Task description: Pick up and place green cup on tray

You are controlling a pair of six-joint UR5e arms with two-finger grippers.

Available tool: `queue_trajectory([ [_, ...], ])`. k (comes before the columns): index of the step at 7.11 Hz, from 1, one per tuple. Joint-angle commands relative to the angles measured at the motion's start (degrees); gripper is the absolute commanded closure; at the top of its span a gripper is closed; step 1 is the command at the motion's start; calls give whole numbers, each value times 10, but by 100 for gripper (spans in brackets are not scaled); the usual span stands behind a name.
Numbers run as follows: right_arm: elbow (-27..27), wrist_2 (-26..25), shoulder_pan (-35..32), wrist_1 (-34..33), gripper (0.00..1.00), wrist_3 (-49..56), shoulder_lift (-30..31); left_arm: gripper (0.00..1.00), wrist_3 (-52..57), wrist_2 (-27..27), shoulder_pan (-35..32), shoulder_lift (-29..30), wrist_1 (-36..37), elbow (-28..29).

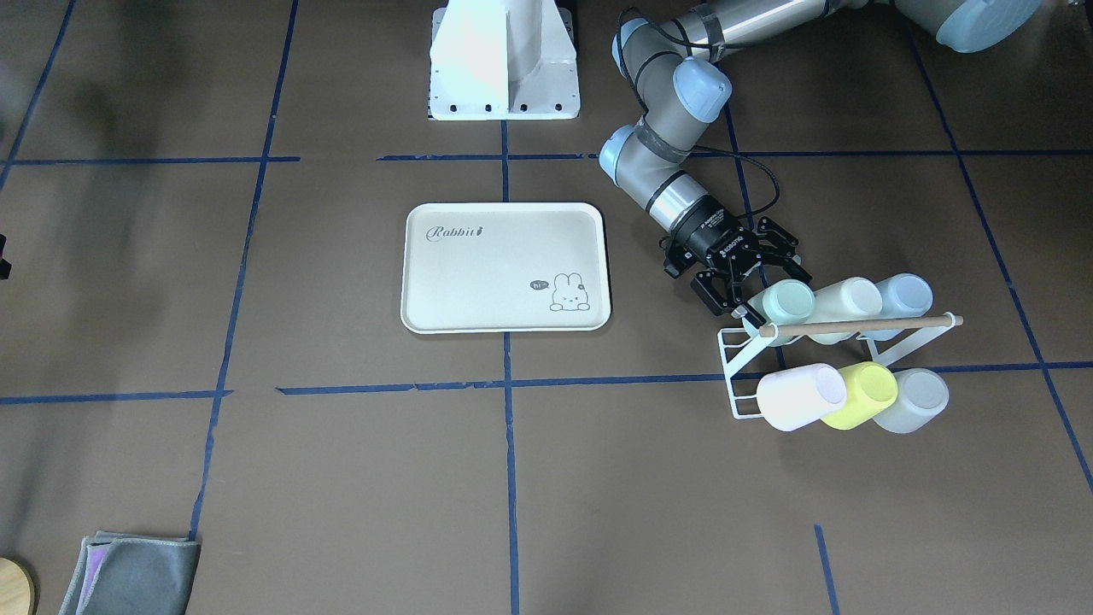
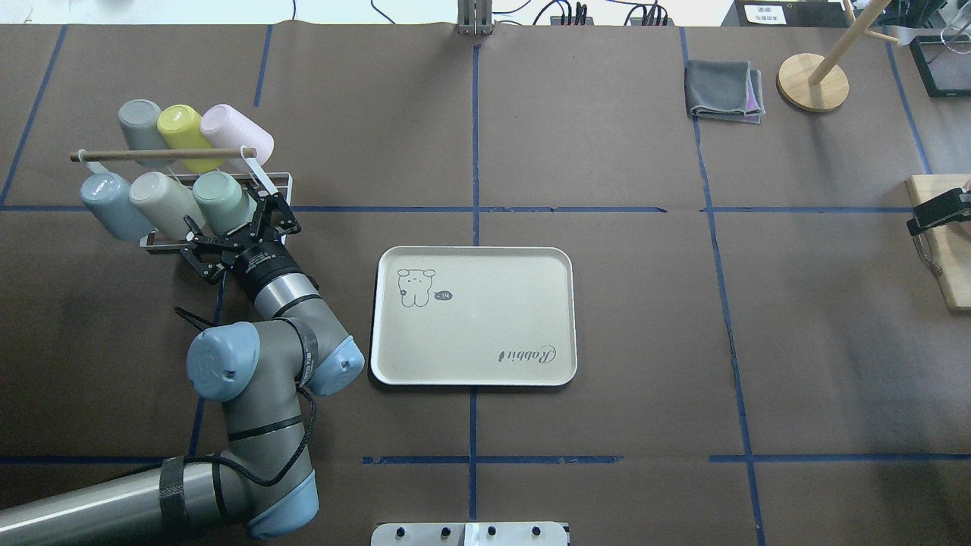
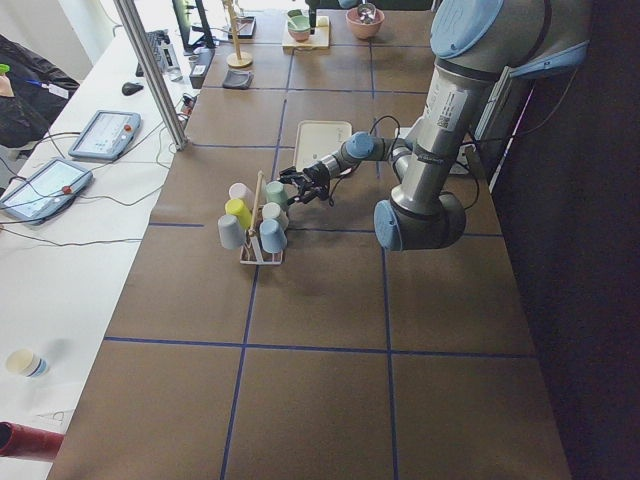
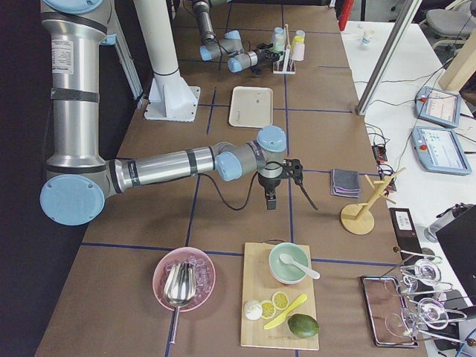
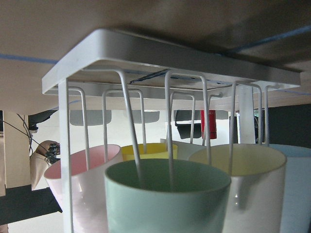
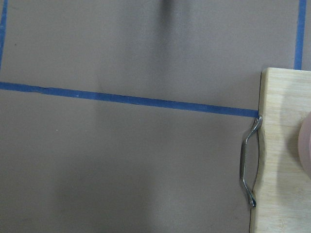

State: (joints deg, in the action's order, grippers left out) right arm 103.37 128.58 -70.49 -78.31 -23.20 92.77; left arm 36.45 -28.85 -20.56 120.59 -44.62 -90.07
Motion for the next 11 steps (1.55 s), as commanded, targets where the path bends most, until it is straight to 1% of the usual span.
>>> queue_trajectory([
  [1, 1, 0, 0, 0, 0, 0, 0, 1, -1, 6, -4, 0, -1, 7],
  [5, 1, -1, 0, 0, 0, 0, 0, 2, -1, 6, -1, 0, -11, 22],
  [11, 1, 0, 0, 0, 0, 0, 1, 3, -2, 6, 2, 0, -14, 28],
])
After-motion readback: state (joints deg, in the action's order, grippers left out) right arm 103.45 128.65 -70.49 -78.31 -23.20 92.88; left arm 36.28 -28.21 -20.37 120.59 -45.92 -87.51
